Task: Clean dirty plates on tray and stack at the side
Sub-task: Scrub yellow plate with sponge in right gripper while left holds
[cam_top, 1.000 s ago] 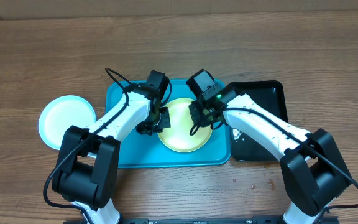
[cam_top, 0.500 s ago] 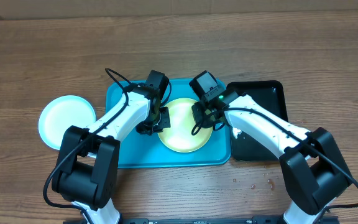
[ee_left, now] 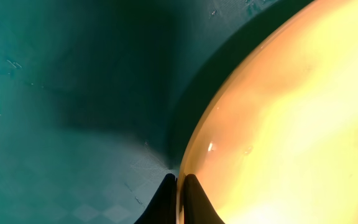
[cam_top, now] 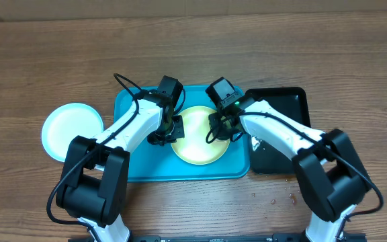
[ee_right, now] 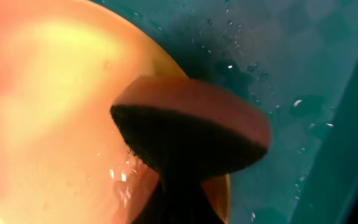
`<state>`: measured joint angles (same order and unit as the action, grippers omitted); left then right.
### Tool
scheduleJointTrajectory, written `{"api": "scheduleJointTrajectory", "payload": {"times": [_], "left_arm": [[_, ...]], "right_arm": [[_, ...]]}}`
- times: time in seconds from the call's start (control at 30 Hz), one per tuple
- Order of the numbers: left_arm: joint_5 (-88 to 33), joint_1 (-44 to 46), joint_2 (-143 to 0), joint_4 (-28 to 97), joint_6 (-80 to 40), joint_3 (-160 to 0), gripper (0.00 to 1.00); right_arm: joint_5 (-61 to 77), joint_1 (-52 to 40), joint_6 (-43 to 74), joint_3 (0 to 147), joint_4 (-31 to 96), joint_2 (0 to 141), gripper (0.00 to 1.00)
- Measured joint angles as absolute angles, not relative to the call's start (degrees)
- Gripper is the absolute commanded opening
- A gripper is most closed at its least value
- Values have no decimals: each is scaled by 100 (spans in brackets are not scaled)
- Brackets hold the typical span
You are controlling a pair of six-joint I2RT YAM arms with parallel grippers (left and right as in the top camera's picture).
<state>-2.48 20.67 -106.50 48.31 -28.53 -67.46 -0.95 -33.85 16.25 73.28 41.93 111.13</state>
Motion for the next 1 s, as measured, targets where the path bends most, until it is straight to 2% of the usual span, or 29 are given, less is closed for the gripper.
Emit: {"api": "scheduleJointTrajectory", "payload": {"times": [0.3, 0.8, 1.0], "left_arm": [[-248, 2064, -10650, 4838, -2853, -6746, 4], [-99, 2064, -10650, 4856, -2832, -6746, 4], [-185, 2067, -10650, 4836, -2790, -6746, 4]], "right_arm": [[360, -3304, 1597, 7472, 4182, 11386, 4], [2464, -3212, 729, 7474, 4252, 11590, 4], [3238, -3148, 237, 7791, 5242, 11751, 4]]}}
